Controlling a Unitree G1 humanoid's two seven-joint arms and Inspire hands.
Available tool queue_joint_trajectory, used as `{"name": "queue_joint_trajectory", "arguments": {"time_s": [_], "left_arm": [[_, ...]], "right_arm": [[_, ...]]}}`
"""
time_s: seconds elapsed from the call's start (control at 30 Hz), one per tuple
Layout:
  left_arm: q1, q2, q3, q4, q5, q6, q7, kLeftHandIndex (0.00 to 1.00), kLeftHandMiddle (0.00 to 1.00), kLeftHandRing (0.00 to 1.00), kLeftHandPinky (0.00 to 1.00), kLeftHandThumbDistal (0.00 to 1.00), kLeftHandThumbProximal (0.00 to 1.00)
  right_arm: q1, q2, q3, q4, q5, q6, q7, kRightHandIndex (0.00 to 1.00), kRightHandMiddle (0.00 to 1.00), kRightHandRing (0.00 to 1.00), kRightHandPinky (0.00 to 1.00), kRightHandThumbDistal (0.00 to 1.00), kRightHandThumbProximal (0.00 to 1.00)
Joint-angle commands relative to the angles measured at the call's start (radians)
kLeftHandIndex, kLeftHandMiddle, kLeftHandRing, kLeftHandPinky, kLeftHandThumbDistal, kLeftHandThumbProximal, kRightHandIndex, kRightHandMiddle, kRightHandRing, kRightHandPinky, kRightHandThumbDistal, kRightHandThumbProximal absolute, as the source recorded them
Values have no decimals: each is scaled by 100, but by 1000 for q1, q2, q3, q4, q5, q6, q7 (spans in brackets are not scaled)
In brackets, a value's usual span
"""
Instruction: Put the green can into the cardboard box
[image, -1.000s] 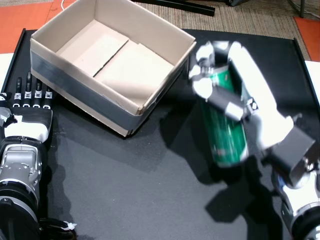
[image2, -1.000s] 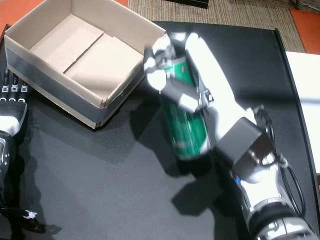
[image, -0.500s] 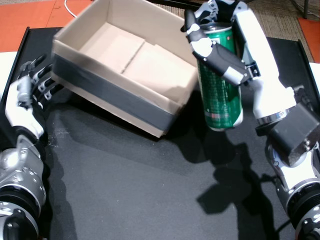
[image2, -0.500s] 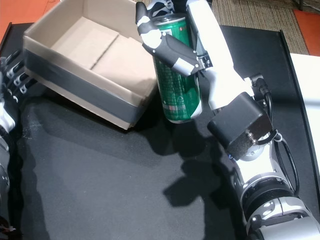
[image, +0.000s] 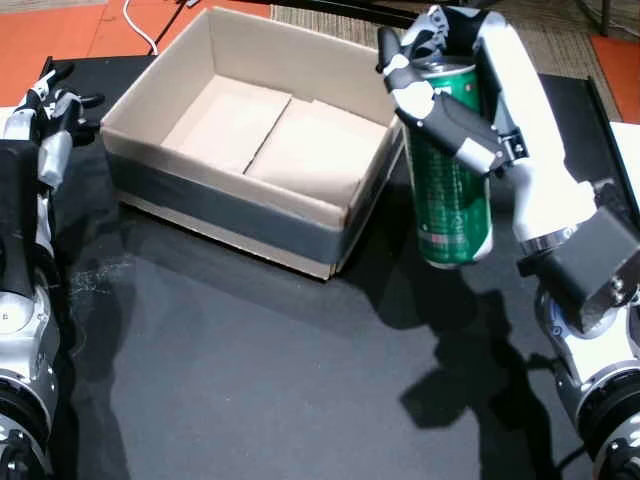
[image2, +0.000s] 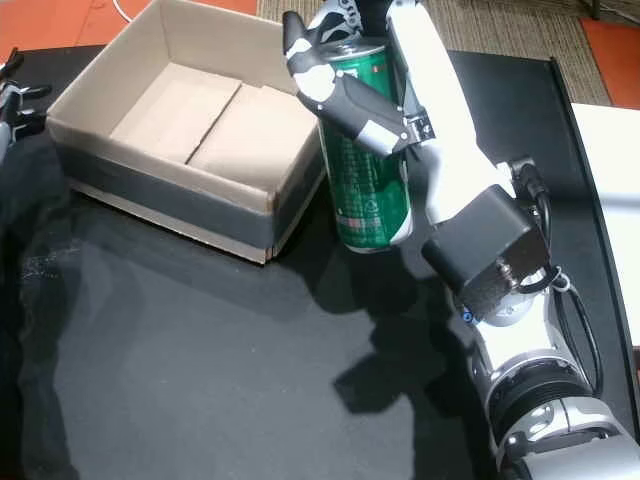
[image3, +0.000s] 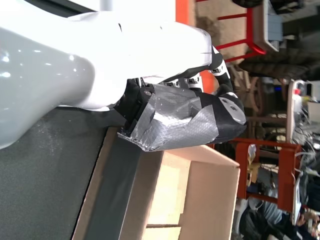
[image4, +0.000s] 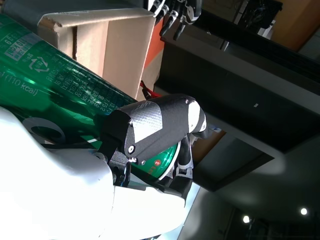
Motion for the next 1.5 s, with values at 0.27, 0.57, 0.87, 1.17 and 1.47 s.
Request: {"name": "queue_joint_trajectory", "arguments": {"time_s": [0.27,0.57,0.87,1.17,1.47], "left_arm": [[8,-13,59,10,-56,51,-25,59,49,64,88,0,82],[21,-18,35,8,-40,46,-65,58,52,61,84,0,80],[43,-80,-164,-6,105,-72,-263,64,54,62,78,26,87],[27,-81,-170,-4,101,-46,-271,63,53,63,85,23,92],[40,-94,-154,-4,79,-35,-278,59,53,63,85,7,90]], "right_arm": [[-37,-7,-31,-3,29,-15,-7,0,0,4,14,55,19],[-51,-10,-49,-9,32,-28,-19,0,0,3,16,52,10],[-82,-12,-69,-9,60,-33,3,0,0,0,15,55,13],[-90,-16,-84,2,52,-14,1,0,0,0,16,56,16],[-110,-37,-79,6,34,-13,-6,0,0,0,19,55,20]]}}
